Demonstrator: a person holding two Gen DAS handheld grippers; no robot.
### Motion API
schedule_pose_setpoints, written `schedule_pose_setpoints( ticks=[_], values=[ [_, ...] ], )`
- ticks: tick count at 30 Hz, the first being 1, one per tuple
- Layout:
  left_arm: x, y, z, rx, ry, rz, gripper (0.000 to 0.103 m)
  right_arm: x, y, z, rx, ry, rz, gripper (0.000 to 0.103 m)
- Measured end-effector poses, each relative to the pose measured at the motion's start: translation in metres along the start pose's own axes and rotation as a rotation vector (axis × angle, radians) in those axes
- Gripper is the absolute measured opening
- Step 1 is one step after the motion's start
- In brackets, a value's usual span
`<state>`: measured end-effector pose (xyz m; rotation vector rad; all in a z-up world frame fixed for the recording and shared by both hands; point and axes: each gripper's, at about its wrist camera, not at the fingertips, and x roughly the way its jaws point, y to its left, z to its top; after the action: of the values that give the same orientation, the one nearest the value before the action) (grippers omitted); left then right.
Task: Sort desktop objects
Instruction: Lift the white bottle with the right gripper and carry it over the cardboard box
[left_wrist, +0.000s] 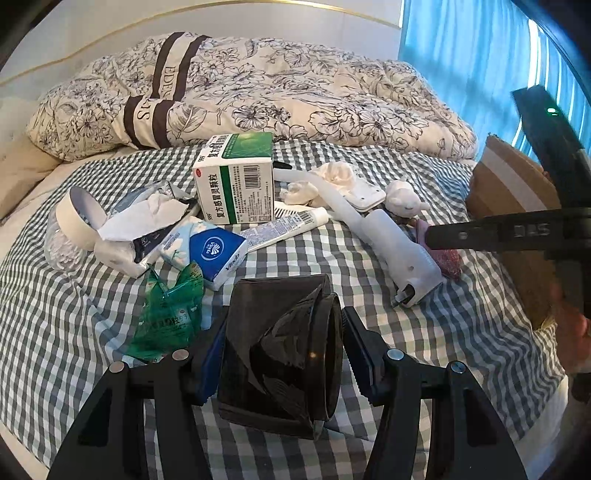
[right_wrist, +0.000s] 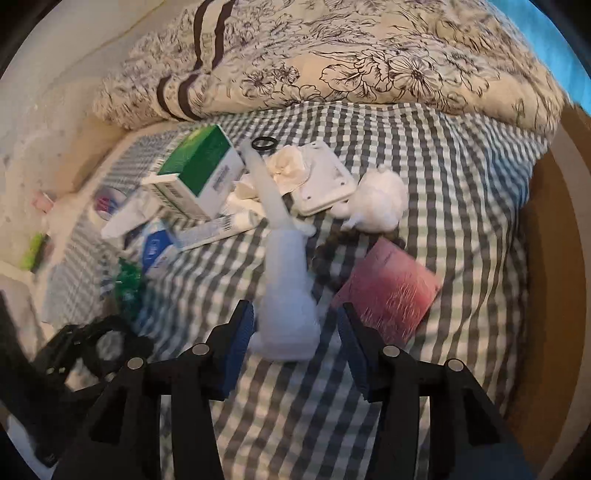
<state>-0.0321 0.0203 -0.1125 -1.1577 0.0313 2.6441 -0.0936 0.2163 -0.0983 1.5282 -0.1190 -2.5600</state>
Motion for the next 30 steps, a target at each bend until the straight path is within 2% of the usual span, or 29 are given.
schedule_pose_setpoints(
  ticks=[4, 13, 20, 25, 30],
  values=[
    [0.001, -0.001, 0.0, 0.002, -0.004, -0.002, 0.06, 0.022, 0.006, 0.001, -0.003, 0.063, 0.005, 0.044],
    [0.004, 0.0, 0.0, 0.001, 0.002, -0.009, 0.059, 0.064, 0.012, 0.002, 0.023, 0.134, -0.031, 0.044],
    [0.004, 0.003, 0.001, -0.015, 0.0, 0.004, 0.059, 0.029, 0.028, -0.009, -0.032, 0.069, -0.062, 0.043],
    [-0.003, 0.001, 0.003, -0.021, 0.002, 0.025, 0.059, -0.008, 0.028, -0.019, -0.024, 0.019, -0.034, 0.043],
    [-0.021, -0.012, 0.013, -0.015, -0.009, 0.018, 0.059, -0.045, 0.025, -0.015, 0.0, -0.029, -0.022, 0.043]
  ],
)
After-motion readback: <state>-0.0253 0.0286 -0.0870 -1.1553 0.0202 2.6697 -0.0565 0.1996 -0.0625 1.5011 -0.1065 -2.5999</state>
